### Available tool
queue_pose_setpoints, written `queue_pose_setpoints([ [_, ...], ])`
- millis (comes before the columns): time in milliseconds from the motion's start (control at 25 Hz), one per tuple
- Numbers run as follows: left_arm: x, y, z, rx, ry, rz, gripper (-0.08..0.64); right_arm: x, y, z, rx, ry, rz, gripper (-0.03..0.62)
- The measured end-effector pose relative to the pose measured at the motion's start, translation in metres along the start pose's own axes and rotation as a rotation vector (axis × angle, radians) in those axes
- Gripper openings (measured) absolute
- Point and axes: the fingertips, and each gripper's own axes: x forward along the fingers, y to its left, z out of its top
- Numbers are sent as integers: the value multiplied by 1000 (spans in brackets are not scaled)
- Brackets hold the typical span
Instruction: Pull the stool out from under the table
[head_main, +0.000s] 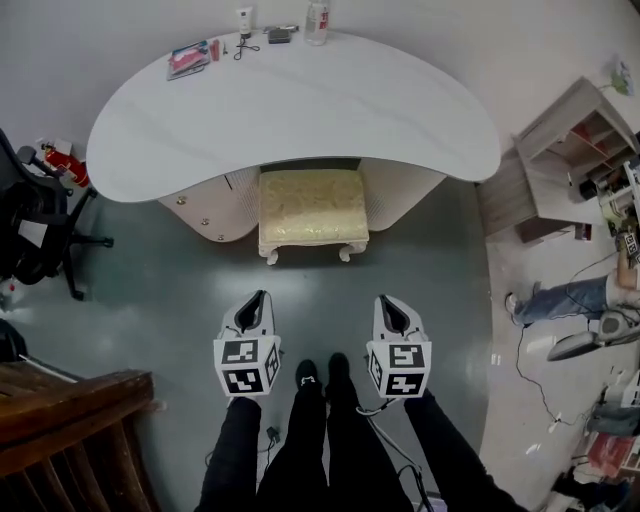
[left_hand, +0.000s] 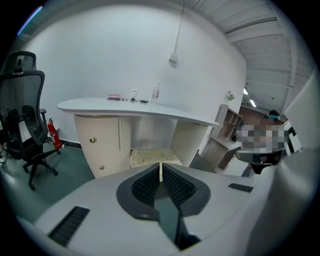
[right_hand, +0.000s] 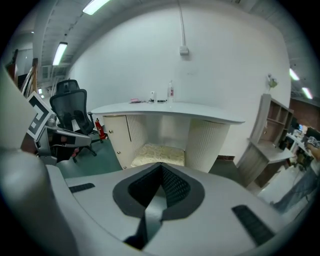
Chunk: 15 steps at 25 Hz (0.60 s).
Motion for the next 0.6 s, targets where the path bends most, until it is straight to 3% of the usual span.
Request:
queue_pose_setpoints([
  [320,79,34,-60,-18,56,46,27,98,-11,-68,42,120,8,3],
  [560,149,63,-114,7,97,85,95,180,-39,-116,-46,125,-72,3],
  [600,161,67,-124,13,104,92,105,194,-43,-125,-45,133,-66,36],
])
